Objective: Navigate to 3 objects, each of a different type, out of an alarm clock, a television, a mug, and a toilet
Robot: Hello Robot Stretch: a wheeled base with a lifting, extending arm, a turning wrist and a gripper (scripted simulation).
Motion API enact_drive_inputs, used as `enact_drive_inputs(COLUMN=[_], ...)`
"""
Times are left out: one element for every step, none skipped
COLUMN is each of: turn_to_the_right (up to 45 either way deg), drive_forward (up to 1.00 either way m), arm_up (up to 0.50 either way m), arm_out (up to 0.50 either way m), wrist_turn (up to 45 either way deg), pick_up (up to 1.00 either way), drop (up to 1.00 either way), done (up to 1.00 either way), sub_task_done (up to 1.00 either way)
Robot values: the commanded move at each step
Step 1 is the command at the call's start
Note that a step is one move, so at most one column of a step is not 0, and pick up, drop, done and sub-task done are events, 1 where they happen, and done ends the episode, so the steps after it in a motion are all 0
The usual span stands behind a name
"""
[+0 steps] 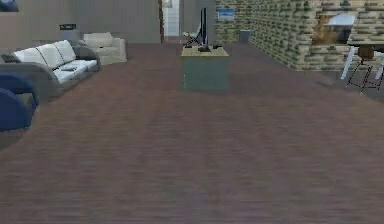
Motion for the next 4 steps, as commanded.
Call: enact_drive_inputs(turn_to_the_right=[0.0,0.0,0.0,6.0], drive_forward=[1.0,1.0,1.0,0.0], arm_up=[0.0,0.0,0.0,0.0], arm_out=[0.0,0.0,0.0,0.0], wrist_turn=[0.0,0.0,0.0,0.0], pick_up=[0.0,0.0,0.0,0.0], drop=[0.0,0.0,0.0,0.0], done=[0.0,0.0,0.0,0.0], sub_task_done=[0.0,0.0,0.0,0.0])
